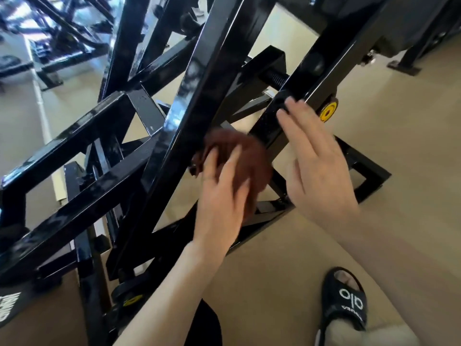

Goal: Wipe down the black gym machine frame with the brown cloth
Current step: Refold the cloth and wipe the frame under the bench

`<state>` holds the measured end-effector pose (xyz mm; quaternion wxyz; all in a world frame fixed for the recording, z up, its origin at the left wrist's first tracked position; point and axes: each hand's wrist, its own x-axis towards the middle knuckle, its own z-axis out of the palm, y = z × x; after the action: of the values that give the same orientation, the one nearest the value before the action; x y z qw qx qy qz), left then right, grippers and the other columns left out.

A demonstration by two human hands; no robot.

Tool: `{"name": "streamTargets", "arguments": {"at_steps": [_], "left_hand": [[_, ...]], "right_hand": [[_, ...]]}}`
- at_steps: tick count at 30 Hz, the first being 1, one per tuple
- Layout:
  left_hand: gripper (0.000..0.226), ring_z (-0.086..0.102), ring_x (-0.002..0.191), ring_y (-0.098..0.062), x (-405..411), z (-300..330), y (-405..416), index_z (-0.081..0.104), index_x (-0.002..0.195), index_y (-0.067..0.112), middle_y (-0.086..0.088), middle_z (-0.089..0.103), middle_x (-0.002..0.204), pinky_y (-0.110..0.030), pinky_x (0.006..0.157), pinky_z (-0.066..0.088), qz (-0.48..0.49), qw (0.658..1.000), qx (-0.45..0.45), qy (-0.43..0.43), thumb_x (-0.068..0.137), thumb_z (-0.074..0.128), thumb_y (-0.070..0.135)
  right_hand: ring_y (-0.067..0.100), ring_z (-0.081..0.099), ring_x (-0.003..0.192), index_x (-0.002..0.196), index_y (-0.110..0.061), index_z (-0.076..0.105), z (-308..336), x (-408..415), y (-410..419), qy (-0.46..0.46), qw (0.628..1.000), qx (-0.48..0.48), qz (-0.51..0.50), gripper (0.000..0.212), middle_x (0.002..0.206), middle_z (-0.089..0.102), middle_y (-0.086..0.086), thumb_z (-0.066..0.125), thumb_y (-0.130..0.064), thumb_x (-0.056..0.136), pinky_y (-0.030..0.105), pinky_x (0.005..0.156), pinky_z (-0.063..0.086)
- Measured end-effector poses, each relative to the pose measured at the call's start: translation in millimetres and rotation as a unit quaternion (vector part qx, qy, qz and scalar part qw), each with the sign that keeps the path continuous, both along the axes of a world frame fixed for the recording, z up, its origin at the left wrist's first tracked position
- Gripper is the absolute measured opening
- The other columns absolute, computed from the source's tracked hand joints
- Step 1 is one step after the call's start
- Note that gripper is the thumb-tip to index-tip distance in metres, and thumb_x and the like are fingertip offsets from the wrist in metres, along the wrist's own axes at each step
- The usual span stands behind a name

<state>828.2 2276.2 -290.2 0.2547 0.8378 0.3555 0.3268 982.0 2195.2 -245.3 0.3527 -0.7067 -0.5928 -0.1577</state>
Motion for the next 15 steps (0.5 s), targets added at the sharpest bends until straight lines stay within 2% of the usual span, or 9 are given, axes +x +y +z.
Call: {"name": "streamTargets", "arguments": {"at_steps": [2,5,10,13,15], "left_hand": [[0.053,0.039,0.144,-0.032,49,30,11,0.03,0.154,0.025,-0.016,0.029,0.16,-0.041,0.116,0.04,-0.04,0.998,0.032,-0.043,0.104,0.036,0.041],[0.057,0.05,0.134,-0.028,76,45,26,0.031,0.15,0.017,-0.017,0.038,0.152,-0.038,0.106,0.051,-0.045,0.996,0.048,-0.067,0.102,0.04,0.045],[0.059,0.05,0.131,-0.025,22,-1,23,0.019,0.148,0.04,-0.005,0.032,0.152,-0.048,0.104,0.052,-0.04,0.999,0.017,0.014,0.096,0.045,0.045],[0.06,0.05,0.129,-0.024,-6,-23,20,0.022,0.146,0.038,-0.008,0.038,0.148,-0.05,0.102,0.053,-0.001,0.999,-0.005,0.034,0.094,0.051,0.043],[0.063,0.05,0.13,-0.027,-11,-23,18,0.025,0.149,0.031,-0.012,0.041,0.148,-0.051,0.101,0.053,0.011,0.999,-0.006,0.041,0.093,0.051,0.044]], "right_hand": [[0.032,0.028,0.153,0.153,0.0,0.04,8,15,-3,0.033,0.998,0.048,-0.021,0.056,0.161,0.036,0.017,0.033,-0.005,0.098,0.054,0.121,0.033],[0.031,0.025,0.154,0.155,-0.004,0.038,12,31,-6,0.037,0.998,0.042,-0.036,0.06,0.164,0.032,0.013,0.032,-0.003,0.095,0.054,0.12,0.034],[0.026,0.014,0.158,0.159,-0.01,0.032,3,23,-4,0.026,0.999,0.008,-0.036,0.06,0.17,0.015,0.006,0.027,-0.014,0.099,0.05,0.116,0.042],[0.024,0.011,0.158,0.16,-0.01,0.029,3,22,-4,0.026,0.999,0.006,-0.034,0.062,0.171,0.013,0.007,0.024,-0.015,0.098,0.049,0.111,0.047],[0.024,0.01,0.158,0.16,-0.01,0.026,3,21,-3,0.033,0.999,0.006,-0.033,0.063,0.171,0.013,0.007,0.024,-0.016,0.098,0.048,0.111,0.046]]}}
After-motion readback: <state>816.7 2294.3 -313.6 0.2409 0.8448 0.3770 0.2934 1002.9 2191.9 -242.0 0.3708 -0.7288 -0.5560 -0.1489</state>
